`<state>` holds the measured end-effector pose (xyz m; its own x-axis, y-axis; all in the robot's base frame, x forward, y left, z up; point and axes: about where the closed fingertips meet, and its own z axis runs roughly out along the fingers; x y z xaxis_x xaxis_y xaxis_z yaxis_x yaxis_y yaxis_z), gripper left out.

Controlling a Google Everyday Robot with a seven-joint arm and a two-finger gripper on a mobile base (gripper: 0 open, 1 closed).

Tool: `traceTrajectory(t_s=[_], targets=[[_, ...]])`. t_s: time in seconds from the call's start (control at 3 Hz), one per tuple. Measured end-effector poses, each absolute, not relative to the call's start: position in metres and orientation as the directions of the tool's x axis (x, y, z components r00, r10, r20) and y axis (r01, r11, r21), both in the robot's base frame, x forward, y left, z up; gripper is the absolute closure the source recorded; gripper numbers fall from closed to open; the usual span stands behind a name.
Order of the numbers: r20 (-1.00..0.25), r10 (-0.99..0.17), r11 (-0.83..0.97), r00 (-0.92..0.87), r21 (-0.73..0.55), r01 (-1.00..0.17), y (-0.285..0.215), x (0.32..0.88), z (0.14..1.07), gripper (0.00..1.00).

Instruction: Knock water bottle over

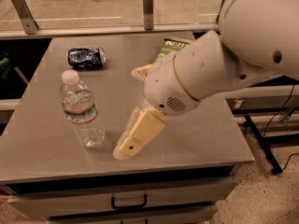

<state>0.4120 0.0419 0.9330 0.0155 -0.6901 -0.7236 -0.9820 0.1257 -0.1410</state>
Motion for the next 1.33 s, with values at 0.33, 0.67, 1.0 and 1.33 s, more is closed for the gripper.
traceTrajectory(t_s=[0.33, 0.67, 1.0, 1.33], targets=[[-0.748, -0.663, 0.118, 0.022, -0.133, -0.984, 0.043, 0.412, 0.930, 0.00], [-0.811, -0.584, 0.092, 0.045, -0.120, -0.988, 0.068, 0.412, 0.918, 0.00], [-0.866, -0.493, 0.054, 0.083, -0.126, -0.991, 0.100, 0.417, 0.908, 0.00], [-0.896, -0.434, 0.042, 0.097, -0.128, -0.991, 0.122, 0.426, 0.899, 0.18]])
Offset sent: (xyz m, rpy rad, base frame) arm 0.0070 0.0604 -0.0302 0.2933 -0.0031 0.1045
